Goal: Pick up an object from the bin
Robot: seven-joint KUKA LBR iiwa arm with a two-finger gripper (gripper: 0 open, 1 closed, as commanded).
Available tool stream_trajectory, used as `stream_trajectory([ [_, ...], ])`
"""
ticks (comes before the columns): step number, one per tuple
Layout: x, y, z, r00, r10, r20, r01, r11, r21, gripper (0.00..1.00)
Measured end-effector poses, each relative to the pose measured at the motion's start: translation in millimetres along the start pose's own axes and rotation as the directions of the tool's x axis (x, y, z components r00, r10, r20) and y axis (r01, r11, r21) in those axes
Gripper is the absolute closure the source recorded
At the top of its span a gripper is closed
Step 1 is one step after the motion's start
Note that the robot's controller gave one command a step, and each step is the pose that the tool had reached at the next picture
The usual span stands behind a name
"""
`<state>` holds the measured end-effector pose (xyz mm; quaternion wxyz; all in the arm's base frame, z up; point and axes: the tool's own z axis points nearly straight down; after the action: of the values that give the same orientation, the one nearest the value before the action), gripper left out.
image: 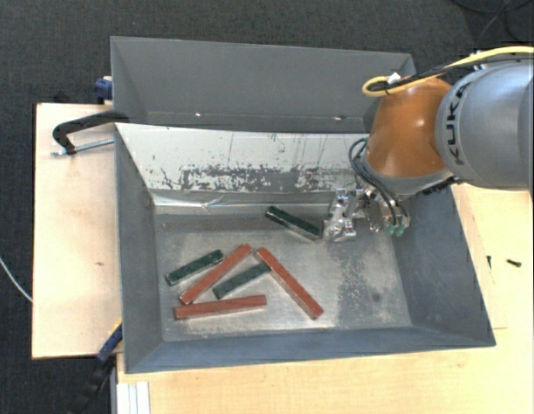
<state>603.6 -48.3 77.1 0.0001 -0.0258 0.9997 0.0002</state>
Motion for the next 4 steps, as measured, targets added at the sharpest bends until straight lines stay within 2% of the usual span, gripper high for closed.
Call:
stream_trajectory([
  [1,-1.5,0.4,2.5,1.000,0.001,0.014,-0.001,1.000,0.001,0.00],
  [2,0.2,0.1,0.0,1.000,0.000,-0.001,0.000,1.000,0.000,1.00],
  [3,-1.5,0.5,2.5,1.000,0.001,0.014,-0.001,1.000,0.001,0.00],
  [4,0.2,0.1,0.1,1.000,0.000,-0.001,0.000,1.000,0.000,1.00],
])
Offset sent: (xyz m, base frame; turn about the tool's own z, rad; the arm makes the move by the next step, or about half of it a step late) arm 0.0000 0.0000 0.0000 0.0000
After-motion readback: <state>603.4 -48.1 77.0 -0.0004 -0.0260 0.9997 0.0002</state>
